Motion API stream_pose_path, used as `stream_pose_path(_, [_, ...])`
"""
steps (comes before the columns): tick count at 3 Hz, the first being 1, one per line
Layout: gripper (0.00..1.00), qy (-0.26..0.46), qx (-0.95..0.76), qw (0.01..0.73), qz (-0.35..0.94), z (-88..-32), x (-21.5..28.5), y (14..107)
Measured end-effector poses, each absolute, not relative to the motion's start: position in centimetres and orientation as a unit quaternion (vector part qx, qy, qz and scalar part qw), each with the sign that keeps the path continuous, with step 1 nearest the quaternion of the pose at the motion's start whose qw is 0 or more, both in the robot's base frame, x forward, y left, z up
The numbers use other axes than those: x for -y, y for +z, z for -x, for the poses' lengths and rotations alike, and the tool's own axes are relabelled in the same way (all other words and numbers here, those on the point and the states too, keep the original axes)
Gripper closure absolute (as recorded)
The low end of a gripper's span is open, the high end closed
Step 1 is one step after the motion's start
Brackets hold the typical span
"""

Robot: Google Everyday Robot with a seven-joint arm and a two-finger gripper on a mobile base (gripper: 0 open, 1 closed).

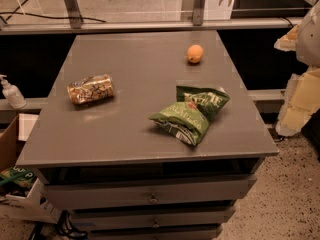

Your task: Place orange can upright

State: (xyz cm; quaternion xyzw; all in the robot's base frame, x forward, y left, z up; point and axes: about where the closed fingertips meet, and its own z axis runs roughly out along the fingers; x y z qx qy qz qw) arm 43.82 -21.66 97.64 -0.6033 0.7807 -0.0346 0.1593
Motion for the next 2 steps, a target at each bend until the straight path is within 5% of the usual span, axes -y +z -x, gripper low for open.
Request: stream_pose_path(2, [0.0, -0.008, -0.764, 0.18, 0.62, -44.1, 19.0, 98.1])
